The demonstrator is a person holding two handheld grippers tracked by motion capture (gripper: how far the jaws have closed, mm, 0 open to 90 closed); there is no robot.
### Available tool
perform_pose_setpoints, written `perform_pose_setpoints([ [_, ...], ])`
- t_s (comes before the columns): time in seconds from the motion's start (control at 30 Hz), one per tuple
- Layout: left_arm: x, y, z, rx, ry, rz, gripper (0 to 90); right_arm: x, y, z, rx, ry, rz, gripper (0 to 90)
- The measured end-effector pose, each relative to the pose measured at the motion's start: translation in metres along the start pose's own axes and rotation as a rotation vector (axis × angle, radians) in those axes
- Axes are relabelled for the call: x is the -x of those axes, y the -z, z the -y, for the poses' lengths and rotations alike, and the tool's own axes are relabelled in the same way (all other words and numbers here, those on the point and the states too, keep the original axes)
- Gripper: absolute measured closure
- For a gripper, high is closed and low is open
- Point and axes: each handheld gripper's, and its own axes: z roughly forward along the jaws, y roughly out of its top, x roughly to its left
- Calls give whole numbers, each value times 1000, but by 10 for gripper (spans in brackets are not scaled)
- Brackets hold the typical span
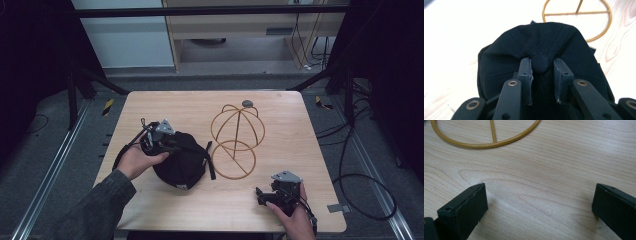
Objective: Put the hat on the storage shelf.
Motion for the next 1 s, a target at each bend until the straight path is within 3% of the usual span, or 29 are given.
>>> perform_pose_setpoints([
  [0.1,1,14,-3,54,12,-5,712,0,0,0,1,0,-1,4],
  [0.4,0,29,-7,100,21,-5,725,0,0,0,2,0,-1,4],
  [0.57,2,45,-23,141,17,-4,728,0,0,0,0,0,0,3],
  [0.83,5,63,-47,149,-32,-23,728,0,0,0,0,0,0,3],
  [1.0,7,75,-57,162,-43,-37,728,0,0,0,0,-3,-3,4],
])
